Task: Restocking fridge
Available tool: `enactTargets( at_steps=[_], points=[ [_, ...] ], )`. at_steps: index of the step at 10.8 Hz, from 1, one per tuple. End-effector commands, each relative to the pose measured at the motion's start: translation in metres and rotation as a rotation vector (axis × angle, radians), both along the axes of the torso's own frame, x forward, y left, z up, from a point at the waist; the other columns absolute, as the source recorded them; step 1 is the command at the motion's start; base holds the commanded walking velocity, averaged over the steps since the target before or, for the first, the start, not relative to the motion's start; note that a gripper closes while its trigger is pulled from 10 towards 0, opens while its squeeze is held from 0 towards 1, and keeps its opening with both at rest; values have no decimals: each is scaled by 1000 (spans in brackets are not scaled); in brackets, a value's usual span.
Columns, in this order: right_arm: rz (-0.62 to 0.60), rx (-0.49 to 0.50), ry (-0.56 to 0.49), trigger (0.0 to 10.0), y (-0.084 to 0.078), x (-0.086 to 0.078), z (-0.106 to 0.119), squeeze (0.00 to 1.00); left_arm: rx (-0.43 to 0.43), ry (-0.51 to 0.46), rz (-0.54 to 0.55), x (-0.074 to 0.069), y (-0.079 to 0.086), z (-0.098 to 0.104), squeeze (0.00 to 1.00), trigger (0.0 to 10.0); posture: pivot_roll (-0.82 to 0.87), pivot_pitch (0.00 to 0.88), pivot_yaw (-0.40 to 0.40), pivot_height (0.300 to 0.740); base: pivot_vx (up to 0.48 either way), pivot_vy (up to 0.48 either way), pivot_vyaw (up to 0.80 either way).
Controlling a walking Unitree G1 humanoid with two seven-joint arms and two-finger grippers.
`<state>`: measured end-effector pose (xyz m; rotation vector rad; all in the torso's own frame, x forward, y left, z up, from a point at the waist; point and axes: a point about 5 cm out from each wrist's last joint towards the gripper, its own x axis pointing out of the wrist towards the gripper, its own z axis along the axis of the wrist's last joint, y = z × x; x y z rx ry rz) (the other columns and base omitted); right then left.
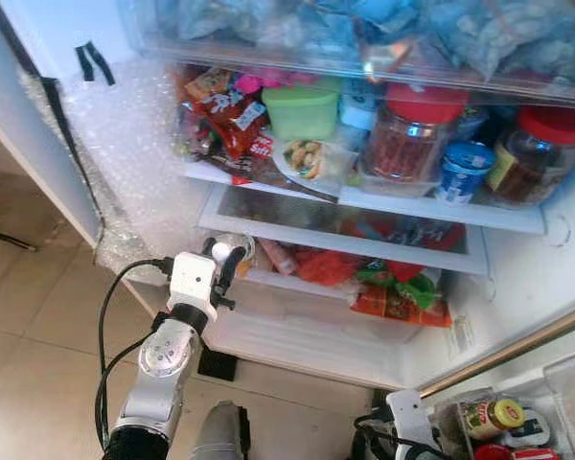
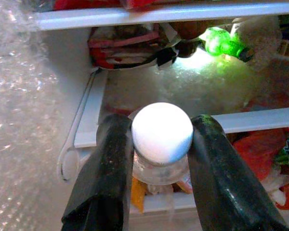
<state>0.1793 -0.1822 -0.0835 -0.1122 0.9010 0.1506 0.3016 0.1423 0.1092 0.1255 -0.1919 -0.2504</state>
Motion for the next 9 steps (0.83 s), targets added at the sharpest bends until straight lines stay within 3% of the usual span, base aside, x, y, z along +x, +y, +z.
enactTargets(
  at_steps=[1, 9],
  points=[
    [-9, 13, 86, 10000, 3, -22, -11, 0, -5, -27, 8, 0, 2, 6, 0, 10000, 112, 198, 33, 645, 300, 0, 0],
    [-10, 9, 83, 10000, 3, -21, -11, 0, 2, -19, -25, -1, -2, 5, 0, 10000, 117, 195, 33, 645, 323, 0, 0]
  ],
)
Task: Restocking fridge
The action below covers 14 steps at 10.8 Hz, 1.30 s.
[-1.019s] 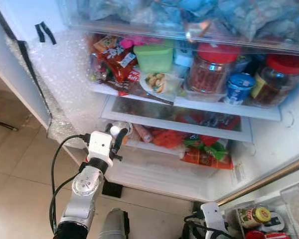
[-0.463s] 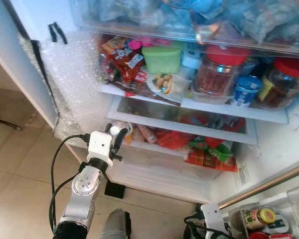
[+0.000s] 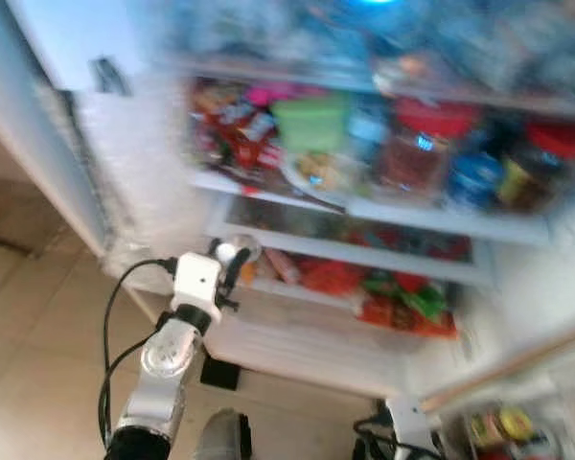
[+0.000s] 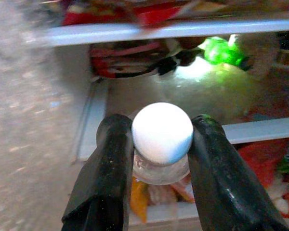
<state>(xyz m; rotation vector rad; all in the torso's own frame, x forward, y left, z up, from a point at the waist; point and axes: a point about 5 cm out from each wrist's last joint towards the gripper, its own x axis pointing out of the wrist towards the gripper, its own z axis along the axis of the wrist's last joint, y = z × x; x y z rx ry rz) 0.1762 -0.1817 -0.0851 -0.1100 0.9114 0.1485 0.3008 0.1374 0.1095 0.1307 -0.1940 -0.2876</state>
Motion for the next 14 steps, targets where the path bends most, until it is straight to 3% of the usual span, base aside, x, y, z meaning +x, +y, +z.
enactTargets(
  at_steps=[1, 6, 9, 11, 12, 14],
  points=[
    [-7, 9, 72, 10000, 2, -18, -9, 0, -2, -17, 2, 0, 2, 5, 0, 10000, 118, 193, 33, 645, 337, 0, 0],
    [-6, 11, 72, 10000, 3, -18, -9, 0, 37, -27, -27, -1, 0, 6, 0, 10000, 118, 187, 35, 645, 274, 0, 0],
    [-8, 11, 72, 10000, 3, -18, -9, 0, 341, -65, -147, -3, -11, -2, 0, 10000, 116, 190, 36, 645, 0, 0, 0],
    [-12, 11, 71, 10000, 3, -18, -9, 0, 656, -38, -157, 8, -9, -21, 0, 10000, 112, 195, 38, 645, 0, 0, 0],
    [-13, 12, 71, 10000, 3, -18, -9, 0, 774, -17, -139, 15, -2, -27, 0, 10000, 107, 197, 38, 645, 0, 0, 0],
    [-17, 12, 69, 10000, 3, -19, -9, 0, 876, 28, -64, 27, 12, -34, 0, 10000, 105, 201, 41, 645, 0, 0, 0]
  ],
)
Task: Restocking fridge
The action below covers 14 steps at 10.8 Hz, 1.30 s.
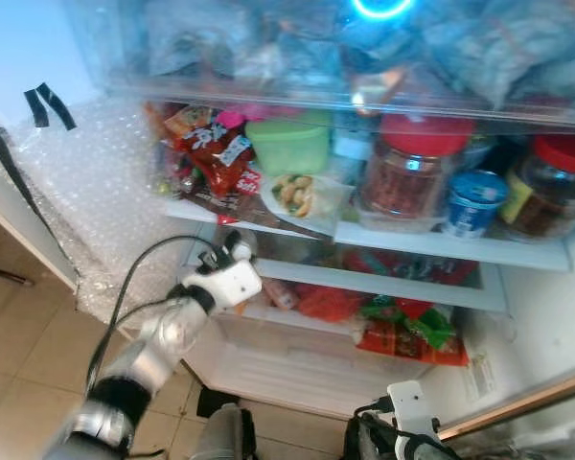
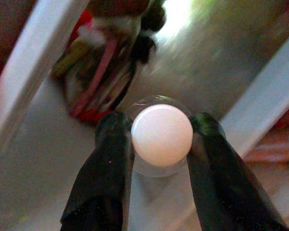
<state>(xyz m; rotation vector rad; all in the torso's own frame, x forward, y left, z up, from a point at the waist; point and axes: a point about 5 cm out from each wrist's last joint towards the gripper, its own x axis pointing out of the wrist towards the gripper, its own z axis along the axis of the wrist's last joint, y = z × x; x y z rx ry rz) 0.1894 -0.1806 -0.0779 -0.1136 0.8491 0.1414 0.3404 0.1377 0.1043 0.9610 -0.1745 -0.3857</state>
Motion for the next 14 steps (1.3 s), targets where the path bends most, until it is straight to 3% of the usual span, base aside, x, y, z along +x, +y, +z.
enactTargets(
  at_steps=[1, 3, 5, 7, 8, 11, 14],
  points=[
    [-15, 14, 131, 10000, 2, -32, -16, 0, 99, 115, 55, -8, 15, -29, 0, 10000, 103, 202, 41, 645, 0, 0, 0],
    [-19, 14, 128, 10000, 3, -33, -17, 0, 180, 96, 141, 4, 26, -29, 0, 10000, 93, 206, 47, 645, 0, 0, 0],
    [-27, 14, 128, 10000, 3, -34, -17, 0, 251, 99, 173, 12, 28, -28, 0, 10000, 82, 212, 53, 645, 0, 0, 0],
    [-33, 15, 130, 10000, 3, -36, -18, 0, 242, 119, 192, 15, 26, -28, 0, 10000, 73, 221, 56, 645, 0, 0, 0],
    [-36, 14, 131, 10000, 2, -37, -18, 0, 240, 114, 206, 16, 26, -27, 1000, 10000, 69, 223, 55, 645, 0, 0, 0],
    [-32, 13, 124, 10000, 2, -36, -18, 0, 87, 128, 297, 17, 35, -25, 1000, 10000, 74, 220, 52, 645, 0, 0, 0],
    [-26, 10, 124, 10000, 2, -35, -17, 0, -81, 82, 329, 17, 38, -18, 1000, 10000, 78, 213, 49, 645, 0, 0, 0]
  ],
)
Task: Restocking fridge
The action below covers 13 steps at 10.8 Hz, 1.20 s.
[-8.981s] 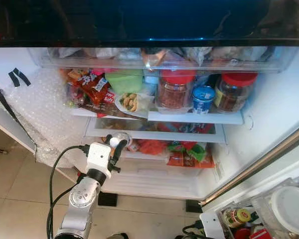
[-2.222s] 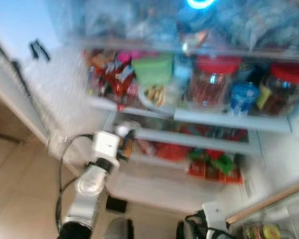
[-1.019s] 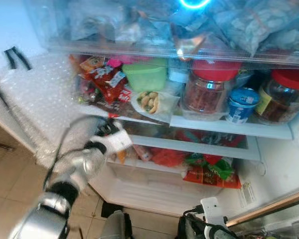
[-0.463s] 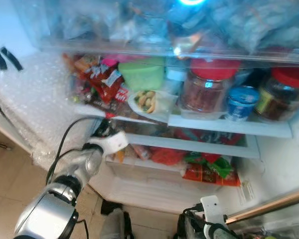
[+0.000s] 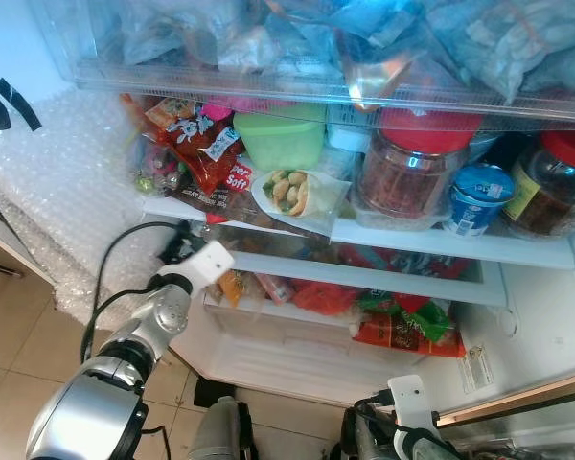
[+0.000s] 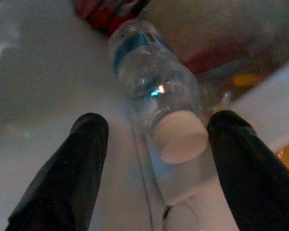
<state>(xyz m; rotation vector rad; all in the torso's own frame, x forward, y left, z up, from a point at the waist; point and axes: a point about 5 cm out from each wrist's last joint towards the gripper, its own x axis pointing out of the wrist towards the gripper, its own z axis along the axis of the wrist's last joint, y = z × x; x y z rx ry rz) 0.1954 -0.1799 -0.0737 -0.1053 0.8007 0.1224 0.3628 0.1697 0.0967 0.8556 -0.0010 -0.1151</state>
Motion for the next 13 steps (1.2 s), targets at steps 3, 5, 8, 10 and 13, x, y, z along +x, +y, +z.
enactTargets(
  at_steps=[3, 5, 8, 10, 13],
  points=[
    [-11, 4, 178, 10000, 1, -42, -22, 0, -392, 4, -85, -5, -2, 5, 1000, 10000, 74, 215, 47, 645, 0, 0, 0],
    [-9, 4, 179, 10000, 0, -41, -22, 0, -545, 10, -140, -5, -3, 11, 1000, 10000, 82, 215, 44, 645, 0, 0, 0],
    [-8, 6, 176, 10000, 1, -41, -21, 0, -606, -36, -233, -14, -8, 15, 0, 10000, 81, 215, 45, 645, 0, 0, 0],
    [-5, 5, 178, 10000, 1, -41, -22, 0, -635, -28, -284, -26, -14, 9, 0, 10000, 85, 216, 46, 645, 0, 0, 0],
    [-3, 5, 178, 10000, 1, -41, -21, 0, -650, 64, -406, -43, -29, 1, 0, 10000, 96, 213, 45, 645, 0, 0, 0]
  ],
)
